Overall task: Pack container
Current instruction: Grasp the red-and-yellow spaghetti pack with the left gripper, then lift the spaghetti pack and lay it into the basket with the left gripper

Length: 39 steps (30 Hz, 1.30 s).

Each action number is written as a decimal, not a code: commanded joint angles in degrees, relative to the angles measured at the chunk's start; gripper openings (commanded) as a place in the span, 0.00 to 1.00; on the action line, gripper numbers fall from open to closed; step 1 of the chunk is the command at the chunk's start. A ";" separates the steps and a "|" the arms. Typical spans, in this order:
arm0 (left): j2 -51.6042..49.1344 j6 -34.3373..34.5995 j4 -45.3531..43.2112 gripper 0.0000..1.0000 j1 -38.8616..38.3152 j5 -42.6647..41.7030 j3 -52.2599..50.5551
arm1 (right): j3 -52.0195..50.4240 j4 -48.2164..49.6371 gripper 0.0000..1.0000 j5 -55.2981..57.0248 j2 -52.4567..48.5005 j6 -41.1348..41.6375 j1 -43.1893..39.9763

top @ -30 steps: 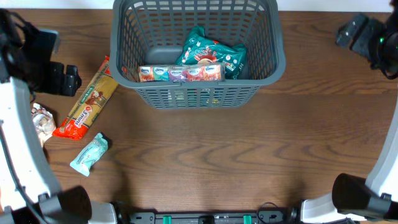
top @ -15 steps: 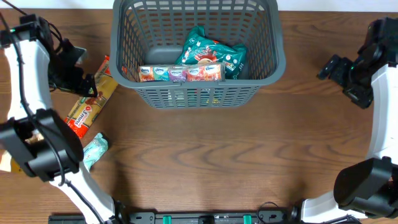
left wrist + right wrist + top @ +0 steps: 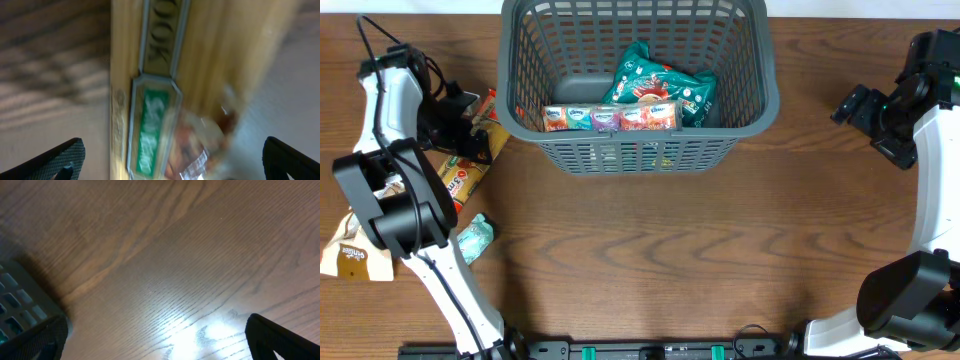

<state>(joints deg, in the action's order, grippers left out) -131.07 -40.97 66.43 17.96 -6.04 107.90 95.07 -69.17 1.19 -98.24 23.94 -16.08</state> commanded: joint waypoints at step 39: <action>23.26 31.63 3.65 0.06 1.51 -16.15 7.41 | -0.07 0.63 0.99 3.98 0.20 -6.03 -0.74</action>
<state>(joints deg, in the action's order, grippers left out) -119.22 -10.52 70.78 18.76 -18.26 110.04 95.07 -68.86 3.18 -98.24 19.62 -16.10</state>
